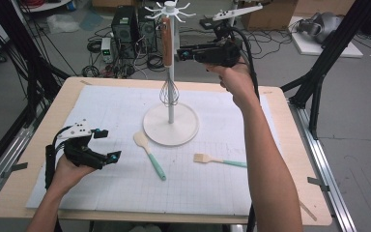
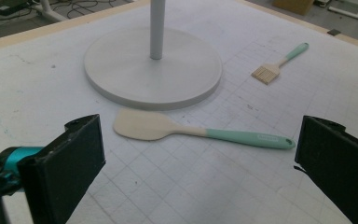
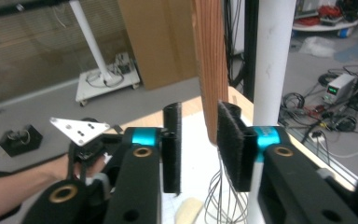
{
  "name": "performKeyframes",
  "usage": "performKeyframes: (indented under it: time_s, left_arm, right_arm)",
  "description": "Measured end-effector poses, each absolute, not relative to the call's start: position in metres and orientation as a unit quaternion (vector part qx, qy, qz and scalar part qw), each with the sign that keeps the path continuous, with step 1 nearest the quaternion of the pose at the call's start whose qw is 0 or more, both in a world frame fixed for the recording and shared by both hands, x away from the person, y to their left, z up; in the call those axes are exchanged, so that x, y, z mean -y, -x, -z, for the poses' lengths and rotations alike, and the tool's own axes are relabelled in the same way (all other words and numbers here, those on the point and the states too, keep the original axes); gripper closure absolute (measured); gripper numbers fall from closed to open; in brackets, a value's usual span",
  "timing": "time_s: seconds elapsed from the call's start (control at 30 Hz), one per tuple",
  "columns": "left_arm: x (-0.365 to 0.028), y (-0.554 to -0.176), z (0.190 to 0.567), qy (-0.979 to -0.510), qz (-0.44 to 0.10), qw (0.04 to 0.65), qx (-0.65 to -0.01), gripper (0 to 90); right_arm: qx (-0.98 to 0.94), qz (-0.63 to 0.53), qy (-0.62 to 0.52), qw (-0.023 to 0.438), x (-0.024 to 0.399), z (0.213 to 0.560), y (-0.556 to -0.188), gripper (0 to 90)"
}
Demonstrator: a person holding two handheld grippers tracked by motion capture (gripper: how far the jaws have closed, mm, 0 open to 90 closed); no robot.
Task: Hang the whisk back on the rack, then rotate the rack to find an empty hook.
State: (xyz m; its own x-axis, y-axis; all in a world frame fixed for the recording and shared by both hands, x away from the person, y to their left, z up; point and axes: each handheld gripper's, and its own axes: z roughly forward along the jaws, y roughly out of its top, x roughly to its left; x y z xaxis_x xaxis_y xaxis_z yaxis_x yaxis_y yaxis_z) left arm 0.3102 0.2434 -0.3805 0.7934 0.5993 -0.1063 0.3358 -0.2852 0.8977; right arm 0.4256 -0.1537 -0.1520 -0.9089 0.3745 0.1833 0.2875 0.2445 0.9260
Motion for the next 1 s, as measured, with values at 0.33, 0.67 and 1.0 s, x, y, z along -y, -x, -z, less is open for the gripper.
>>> performKeyframes:
  time_s: [0.33,0.67,1.0]
  left_arm:
    - [-0.243,-0.310,0.379,-0.790,-0.126,0.523,-0.293,1.8]
    - [-0.244,-0.311,0.377,-0.791,-0.129,0.522,-0.291,1.8]
    - [-0.244,-0.311,0.378,-0.792,-0.128,0.521,-0.291,1.8]
  right_arm:
    - [-0.795,-0.571,-0.201,0.038,0.165,0.147,-0.411,89.2]
    - [-0.795,-0.578,-0.183,0.020,0.167,0.134,-0.410,89.2]
    - [-0.795,-0.580,-0.175,0.021,0.169,0.129,-0.410,89.3]
